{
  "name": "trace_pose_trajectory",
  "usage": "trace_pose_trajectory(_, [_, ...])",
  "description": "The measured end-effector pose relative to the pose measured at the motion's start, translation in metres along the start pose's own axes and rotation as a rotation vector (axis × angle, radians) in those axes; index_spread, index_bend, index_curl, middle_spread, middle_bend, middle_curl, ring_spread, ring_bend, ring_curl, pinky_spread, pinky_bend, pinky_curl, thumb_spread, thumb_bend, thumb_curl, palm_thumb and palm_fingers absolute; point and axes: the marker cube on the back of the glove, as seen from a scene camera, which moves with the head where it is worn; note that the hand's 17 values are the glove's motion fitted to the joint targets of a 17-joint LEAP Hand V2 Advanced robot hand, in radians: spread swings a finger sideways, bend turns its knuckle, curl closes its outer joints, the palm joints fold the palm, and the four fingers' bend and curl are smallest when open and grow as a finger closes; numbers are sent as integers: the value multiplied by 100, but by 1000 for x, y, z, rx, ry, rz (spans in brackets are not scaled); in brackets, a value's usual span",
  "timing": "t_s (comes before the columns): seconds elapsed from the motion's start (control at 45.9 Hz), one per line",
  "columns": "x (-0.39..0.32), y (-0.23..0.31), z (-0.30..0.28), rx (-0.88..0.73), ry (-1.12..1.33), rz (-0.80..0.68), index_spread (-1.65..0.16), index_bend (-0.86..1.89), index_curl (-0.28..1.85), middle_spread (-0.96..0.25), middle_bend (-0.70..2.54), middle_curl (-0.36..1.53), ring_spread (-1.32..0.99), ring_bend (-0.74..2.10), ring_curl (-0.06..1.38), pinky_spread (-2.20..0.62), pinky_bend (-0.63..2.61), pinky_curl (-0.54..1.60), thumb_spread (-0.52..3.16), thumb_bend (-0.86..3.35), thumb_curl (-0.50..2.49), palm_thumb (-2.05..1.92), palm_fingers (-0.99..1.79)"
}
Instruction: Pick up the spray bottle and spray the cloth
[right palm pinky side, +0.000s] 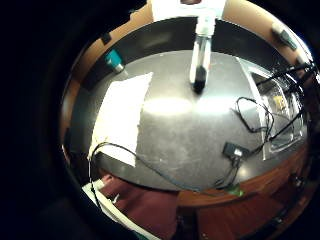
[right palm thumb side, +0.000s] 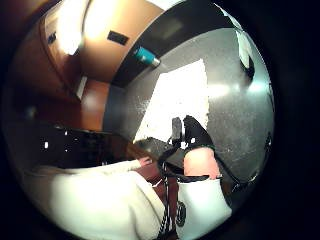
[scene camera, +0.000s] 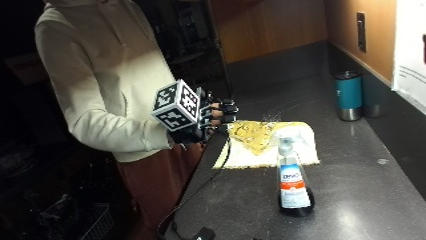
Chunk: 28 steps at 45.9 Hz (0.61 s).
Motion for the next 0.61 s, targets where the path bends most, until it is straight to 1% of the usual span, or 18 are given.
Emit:
trace_pose_trajectory(0.152, [14, -7, -6, 121, -60, 74, -32, 11, 25, 0, 19, 30, 1, 29, 27, 16, 37, 36, 101, -2, 46, 77, 11])
trace_pose_trajectory(0.37, [24, -11, -4, 269, -154, 196, -29, 9, 21, 2, 19, 30, 1, 33, 29, 15, 45, 38, 101, -3, 46, 75, -1])
trace_pose_trajectory(0.61, [34, -19, 4, 319, -238, 286, -28, 11, 19, 2, 21, 32, 3, 34, 29, 15, 47, 37, 100, -4, 45, 71, -4])
